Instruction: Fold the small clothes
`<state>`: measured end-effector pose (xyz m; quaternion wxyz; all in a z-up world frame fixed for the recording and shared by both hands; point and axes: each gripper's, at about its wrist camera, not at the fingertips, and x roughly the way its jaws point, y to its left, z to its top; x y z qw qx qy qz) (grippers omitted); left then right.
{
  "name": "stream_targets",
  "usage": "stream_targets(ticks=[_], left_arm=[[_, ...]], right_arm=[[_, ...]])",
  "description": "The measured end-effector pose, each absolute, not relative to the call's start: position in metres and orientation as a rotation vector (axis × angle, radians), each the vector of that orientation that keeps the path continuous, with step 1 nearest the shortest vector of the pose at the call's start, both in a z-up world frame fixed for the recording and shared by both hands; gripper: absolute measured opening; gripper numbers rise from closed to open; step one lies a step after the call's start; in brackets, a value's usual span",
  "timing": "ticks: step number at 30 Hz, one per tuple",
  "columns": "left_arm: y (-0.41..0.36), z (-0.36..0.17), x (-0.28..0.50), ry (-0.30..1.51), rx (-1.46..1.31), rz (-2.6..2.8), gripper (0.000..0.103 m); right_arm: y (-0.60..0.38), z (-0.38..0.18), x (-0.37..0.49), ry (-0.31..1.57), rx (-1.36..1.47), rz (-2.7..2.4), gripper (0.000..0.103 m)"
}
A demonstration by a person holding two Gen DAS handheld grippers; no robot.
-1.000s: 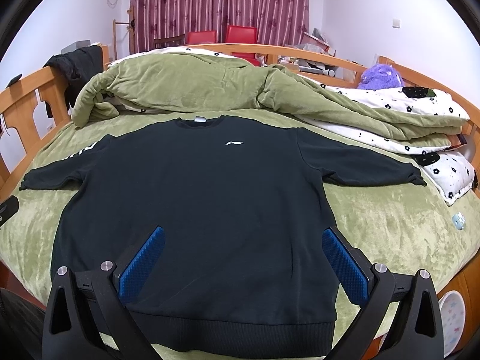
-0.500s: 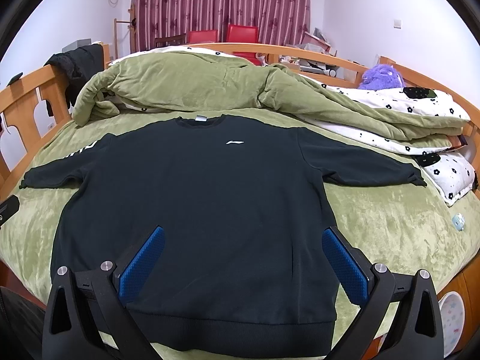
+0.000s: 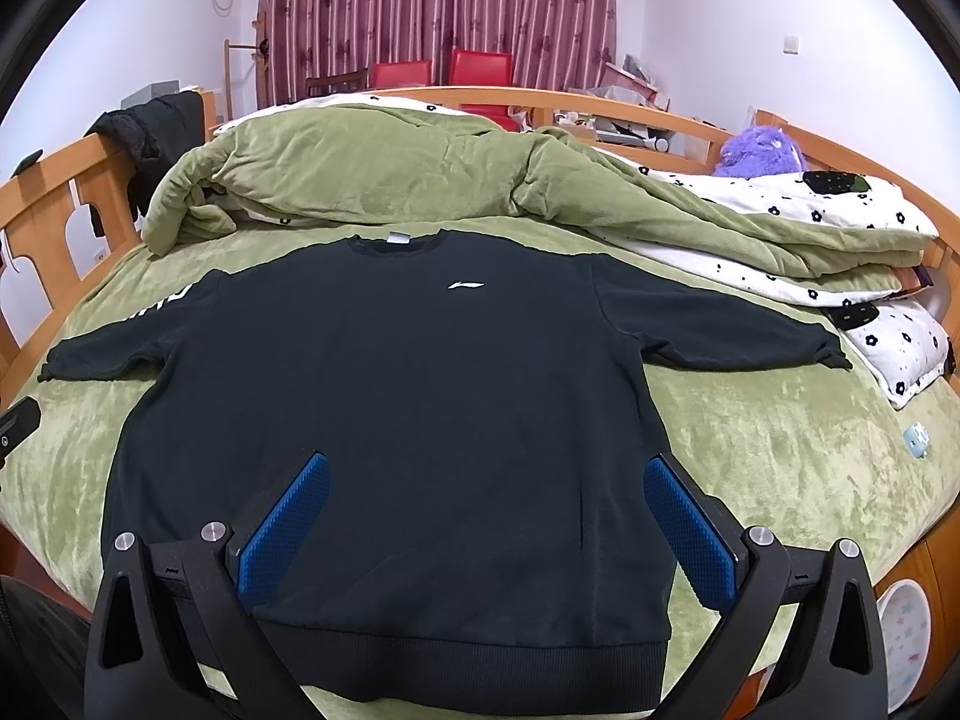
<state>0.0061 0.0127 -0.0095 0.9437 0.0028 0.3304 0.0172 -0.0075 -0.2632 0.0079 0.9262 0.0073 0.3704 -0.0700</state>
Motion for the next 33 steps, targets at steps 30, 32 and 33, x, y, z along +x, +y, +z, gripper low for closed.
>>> stream_targets(ticks=[30, 32, 33], left_arm=[[0.144, -0.024, 0.094, 0.724, -0.020, 0.260, 0.103], [0.157, -0.033, 0.105, 0.740, -0.021, 0.279, 0.103], [0.162, -0.037, 0.108, 0.747, -0.018, 0.286, 0.103]], right_arm=[[-0.228, 0.012, 0.075, 0.775, 0.035, -0.082, 0.103], [-0.223, 0.008, 0.083, 0.778, 0.021, -0.075, 0.103], [-0.221, 0.007, 0.085, 0.781, 0.017, -0.073, 0.103]])
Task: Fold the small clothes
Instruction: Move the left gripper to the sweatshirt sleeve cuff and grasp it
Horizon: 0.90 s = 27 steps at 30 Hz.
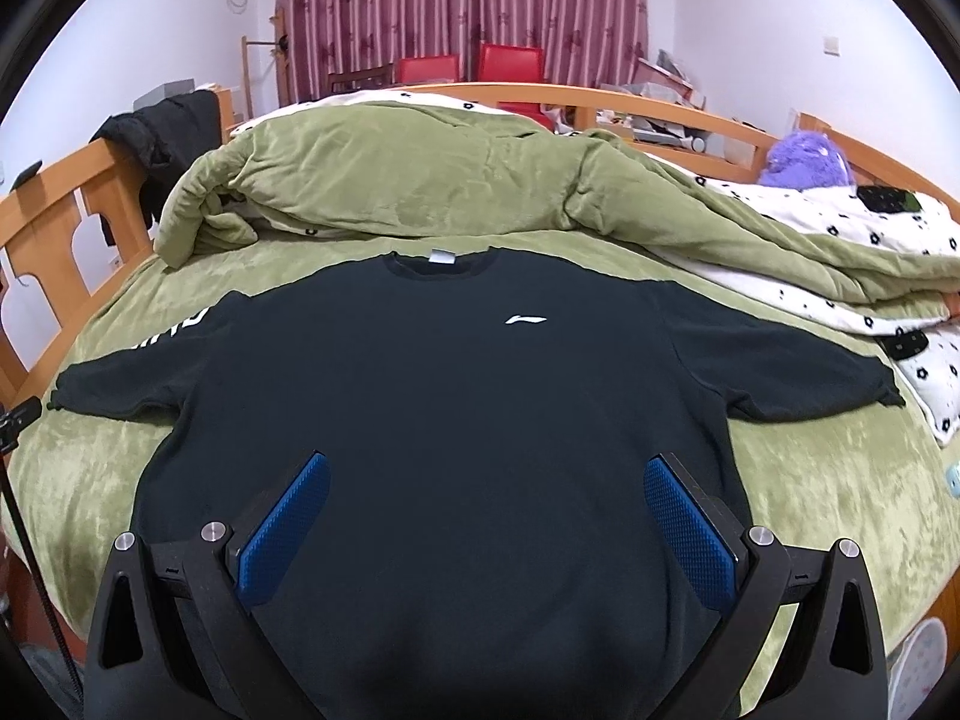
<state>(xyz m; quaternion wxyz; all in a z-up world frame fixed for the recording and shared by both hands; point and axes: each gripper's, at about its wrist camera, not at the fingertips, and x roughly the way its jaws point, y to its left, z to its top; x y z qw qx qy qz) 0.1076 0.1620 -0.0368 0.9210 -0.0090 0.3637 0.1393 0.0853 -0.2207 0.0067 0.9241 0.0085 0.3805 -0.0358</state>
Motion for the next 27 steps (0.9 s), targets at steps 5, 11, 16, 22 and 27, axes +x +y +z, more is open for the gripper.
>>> stream_targets(ticks=[5, 11, 16, 22, 27], left_arm=[[0.186, -0.063, 0.129, 0.792, -0.028, 0.319, 0.103], [0.219, -0.096, 0.155, 0.840, -0.078, 0.322, 0.103], [0.248, -0.124, 0.180, 0.860, -0.090, 0.352, 0.102], [0.289, -0.144, 0.208, 0.879, -0.153, 0.387, 0.098], [0.325, -0.157, 0.231, 0.900, -0.199, 0.432, 0.093]], right_arm=[[-0.210, -0.007, 0.104, 0.805, 0.006, -0.059, 0.103], [-0.201, -0.023, 0.125, 0.834, 0.001, -0.038, 0.102], [-0.190, -0.033, 0.137, 0.839, -0.054, -0.027, 0.099], [-0.182, -0.041, 0.144, 0.831, -0.093, -0.011, 0.092], [-0.179, -0.047, 0.150, 0.840, -0.112, -0.001, 0.091]])
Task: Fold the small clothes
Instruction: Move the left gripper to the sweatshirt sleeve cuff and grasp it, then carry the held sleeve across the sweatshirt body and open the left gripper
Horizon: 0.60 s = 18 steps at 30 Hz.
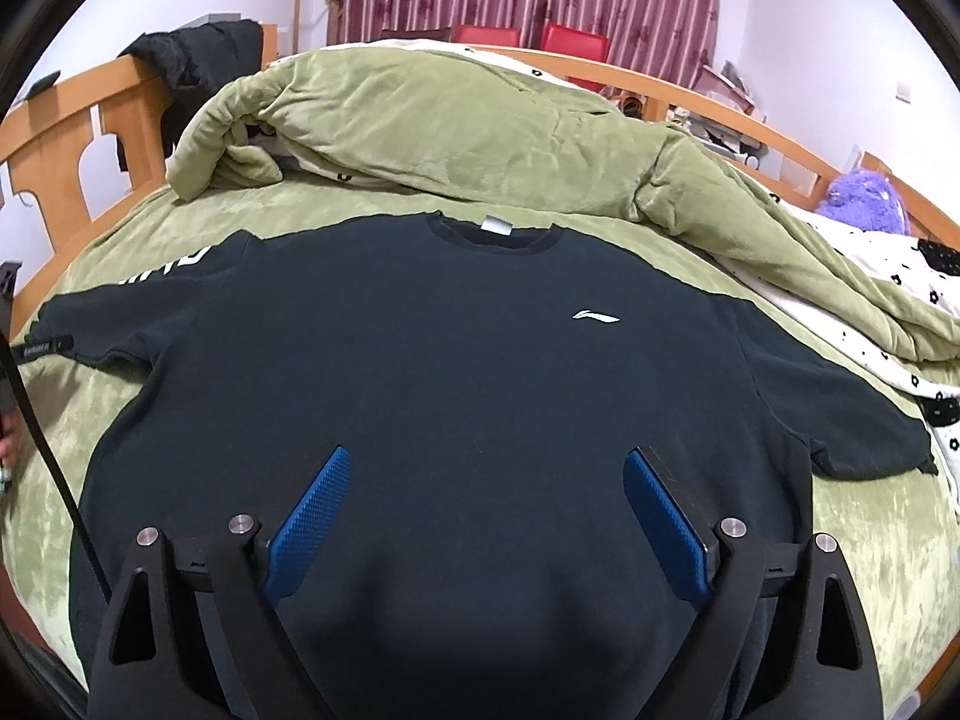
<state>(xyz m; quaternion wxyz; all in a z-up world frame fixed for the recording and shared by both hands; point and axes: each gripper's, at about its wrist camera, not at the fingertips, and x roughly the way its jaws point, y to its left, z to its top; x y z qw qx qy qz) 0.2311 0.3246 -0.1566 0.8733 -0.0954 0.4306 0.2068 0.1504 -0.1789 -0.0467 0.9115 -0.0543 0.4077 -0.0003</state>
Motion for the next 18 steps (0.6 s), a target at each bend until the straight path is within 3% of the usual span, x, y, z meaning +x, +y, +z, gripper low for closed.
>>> stream_targets(ticks=[7, 10, 11, 12, 14, 18], left_arm=[[0.372, -0.179, 0.254, 0.915, -0.306, 0.492, 0.083], [0.375, -0.179, 0.257, 0.892, -0.299, 0.522, 0.072], [0.373, -0.178, 0.259, 0.887, -0.286, 0.531, 0.059], [0.373, -0.177, 0.261, 0.886, -0.280, 0.531, 0.038], [0.367, -0.172, 0.265, 0.891, -0.247, 0.557, 0.012], [0.356, -0.150, 0.270, 0.857, -0.232, 0.555, 0.006]], right_arm=[[-0.183, -0.053, 0.165, 0.853, -0.108, -0.011, 0.091], [-0.188, -0.058, 0.172, 0.860, -0.097, -0.016, 0.091], [-0.190, -0.060, 0.174, 0.862, -0.086, -0.015, 0.091], [-0.192, -0.063, 0.176, 0.863, -0.072, -0.013, 0.091], [-0.196, -0.069, 0.178, 0.866, -0.045, -0.012, 0.091], [-0.205, -0.079, 0.179, 0.888, -0.019, 0.009, 0.091]])
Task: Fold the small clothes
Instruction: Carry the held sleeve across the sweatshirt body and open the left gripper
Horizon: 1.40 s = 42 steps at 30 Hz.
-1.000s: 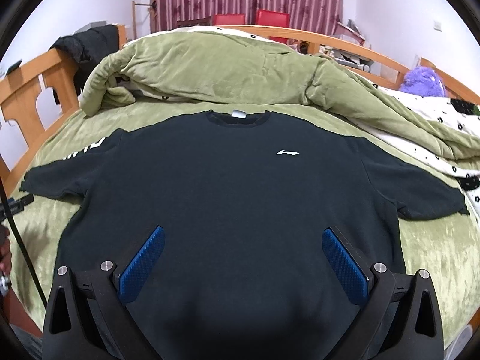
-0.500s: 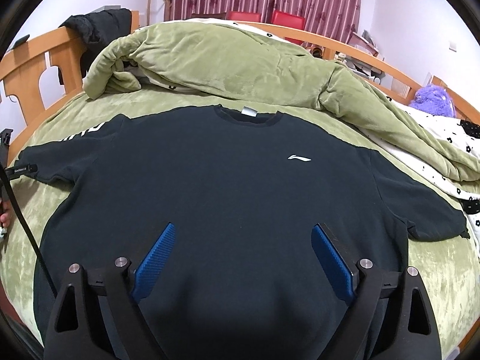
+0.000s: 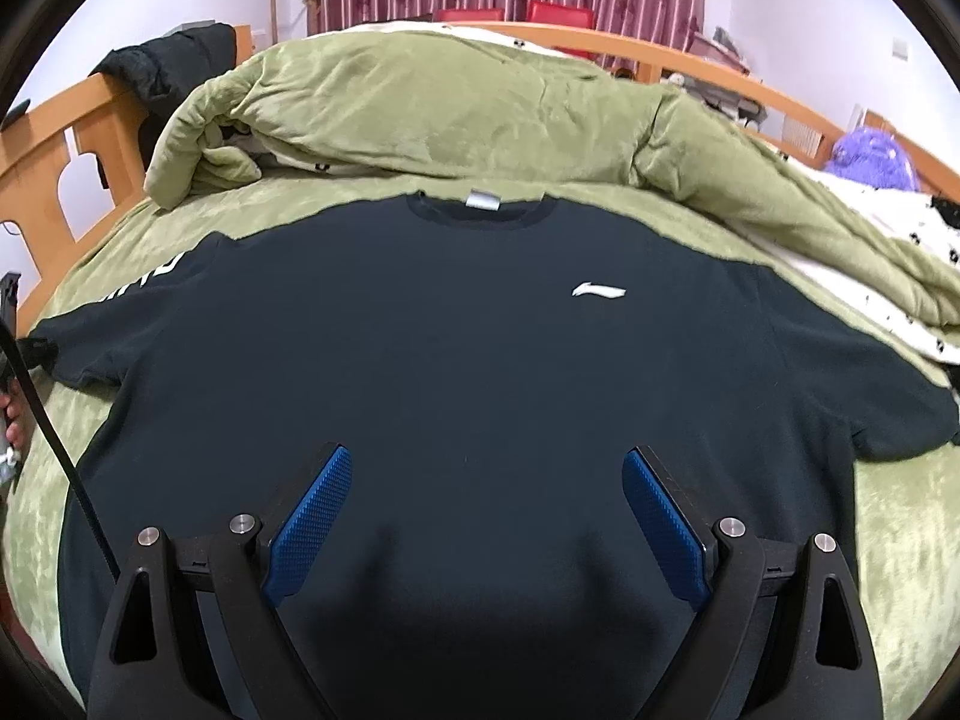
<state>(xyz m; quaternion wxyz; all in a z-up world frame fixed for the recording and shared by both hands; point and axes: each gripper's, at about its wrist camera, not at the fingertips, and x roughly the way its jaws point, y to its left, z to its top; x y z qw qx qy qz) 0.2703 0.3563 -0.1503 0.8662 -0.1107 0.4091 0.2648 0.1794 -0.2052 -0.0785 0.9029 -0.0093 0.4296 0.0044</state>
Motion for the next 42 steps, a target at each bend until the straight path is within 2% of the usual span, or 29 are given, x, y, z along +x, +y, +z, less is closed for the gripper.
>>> stream_targets(ticks=[10, 17, 33, 42], left_arm=[[0.256, -0.062, 0.289, 0.762, -0.163, 0.406, 0.005], [0.160, -0.033, 0.300, 0.729, -0.070, 0.300, 0.005], [-0.044, -0.058, 0.324, 0.781, -0.039, 0.083, 0.005], [-0.106, -0.089, 0.319, 0.837, -0.034, -0.010, 0.006]], right_arm=[[-0.252, -0.066, 0.164, 0.832, 0.080, -0.009, 0.091], [-0.290, -0.061, 0.151, 0.805, 0.136, -0.020, 0.091], [-0.375, -0.062, 0.117, 0.779, 0.226, -0.096, 0.091], [-0.389, -0.057, 0.111, 0.768, 0.270, -0.101, 0.091]])
